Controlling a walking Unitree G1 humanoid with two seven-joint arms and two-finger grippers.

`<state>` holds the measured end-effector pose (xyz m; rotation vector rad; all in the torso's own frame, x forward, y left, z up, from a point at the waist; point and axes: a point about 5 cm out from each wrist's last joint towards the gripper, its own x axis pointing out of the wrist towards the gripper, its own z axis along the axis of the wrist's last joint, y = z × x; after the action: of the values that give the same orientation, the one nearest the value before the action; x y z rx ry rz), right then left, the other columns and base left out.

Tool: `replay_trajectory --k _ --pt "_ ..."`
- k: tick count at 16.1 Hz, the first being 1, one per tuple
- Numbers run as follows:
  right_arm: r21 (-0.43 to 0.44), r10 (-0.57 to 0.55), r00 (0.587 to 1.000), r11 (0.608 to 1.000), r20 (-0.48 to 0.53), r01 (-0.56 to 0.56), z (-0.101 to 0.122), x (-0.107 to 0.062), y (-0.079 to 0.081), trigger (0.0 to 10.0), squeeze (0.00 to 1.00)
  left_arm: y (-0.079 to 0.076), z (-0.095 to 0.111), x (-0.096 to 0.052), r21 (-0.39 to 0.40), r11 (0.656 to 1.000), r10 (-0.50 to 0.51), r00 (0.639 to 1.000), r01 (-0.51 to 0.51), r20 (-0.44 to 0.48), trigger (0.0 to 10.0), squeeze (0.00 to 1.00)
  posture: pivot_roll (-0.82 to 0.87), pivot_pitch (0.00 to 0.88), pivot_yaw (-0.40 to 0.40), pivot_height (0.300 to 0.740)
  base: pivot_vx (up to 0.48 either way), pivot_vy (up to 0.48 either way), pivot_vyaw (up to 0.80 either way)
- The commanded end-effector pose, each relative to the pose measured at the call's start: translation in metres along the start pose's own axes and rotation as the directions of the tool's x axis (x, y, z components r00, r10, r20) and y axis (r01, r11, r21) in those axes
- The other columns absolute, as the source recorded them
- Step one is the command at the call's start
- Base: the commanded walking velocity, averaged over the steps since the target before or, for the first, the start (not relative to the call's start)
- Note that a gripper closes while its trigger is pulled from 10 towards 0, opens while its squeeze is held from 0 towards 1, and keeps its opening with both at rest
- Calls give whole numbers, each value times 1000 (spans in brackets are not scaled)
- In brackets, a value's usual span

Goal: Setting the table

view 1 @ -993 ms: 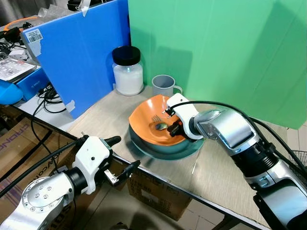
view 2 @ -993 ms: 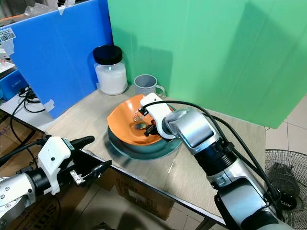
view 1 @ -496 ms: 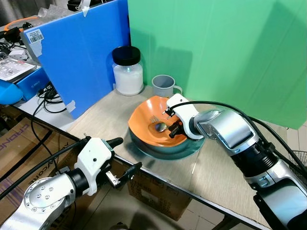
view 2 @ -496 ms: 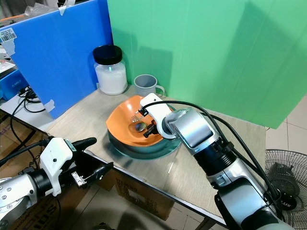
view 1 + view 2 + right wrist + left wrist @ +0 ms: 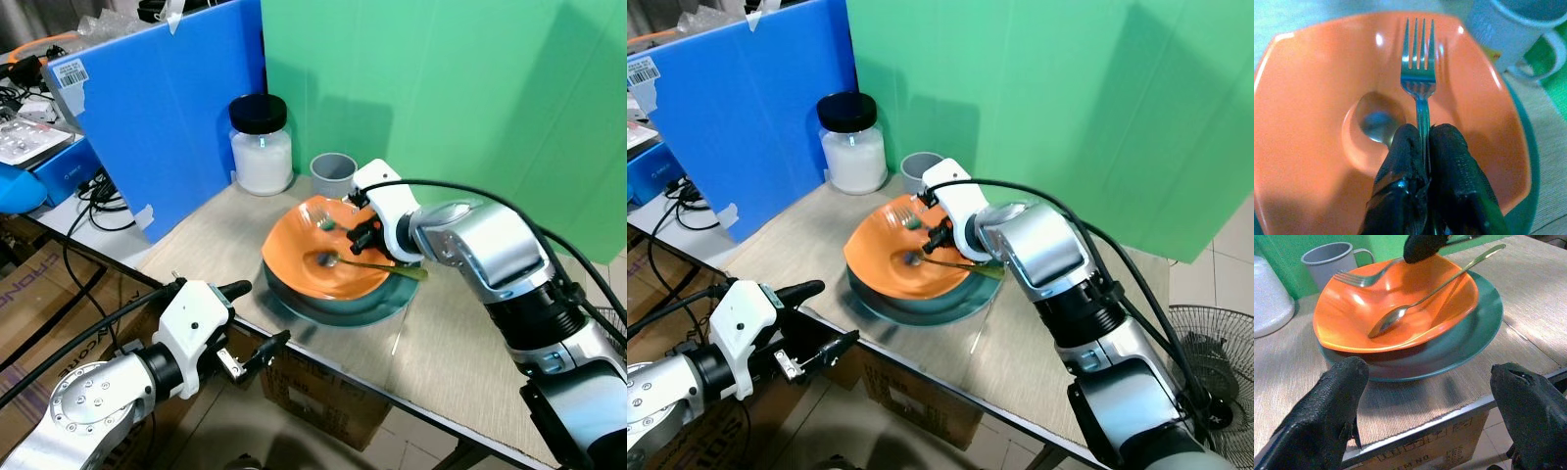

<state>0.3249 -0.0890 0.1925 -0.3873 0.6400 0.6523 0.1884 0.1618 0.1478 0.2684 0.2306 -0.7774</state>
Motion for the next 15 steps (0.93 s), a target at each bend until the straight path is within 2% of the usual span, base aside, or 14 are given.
replay_trajectory --k 1,3,5,6,9,10,15 --pt "13 2 999 1000 48 -2 2 -4 0 0 0 -1 5 1 29 1000 -5 1000 5 5 10000 0 125 0 12 740 0 0 0" --pt "37 32 955 998 293 -45 11 -8 5 0 0 1 6 3 38 999 17 1000 -17 19 10000 0 125 0 10 740 0 0 0" --pt "102 53 889 989 455 -111 12 -18 11 0 0 2 8 5 36 998 40 999 -41 35 10000 0 123 0 10 740 0 0 0" --pt "116 49 875 986 481 -119 11 -21 12 0 0 2 8 5 37 998 44 998 -45 37 10000 0 123 0 10 740 0 0 0" --pt "133 31 772 980 635 -150 -5 -34 28 0 0 4 14 12 39 994 96 992 -100 79 10000 0 119 0 18 740 0 0 0" --pt "171 -35 728 979 685 -113 -16 -38 31 0 0 5 19 18 47 990 129 986 -135 105 10000 0 120 0 18 740 0 0 0" --pt "272 -165 616 959 770 -83 -27 -56 40 0 0 0 29 30 14 987 154 973 -159 171 10000 0 105 0 35 740 0 0 0"
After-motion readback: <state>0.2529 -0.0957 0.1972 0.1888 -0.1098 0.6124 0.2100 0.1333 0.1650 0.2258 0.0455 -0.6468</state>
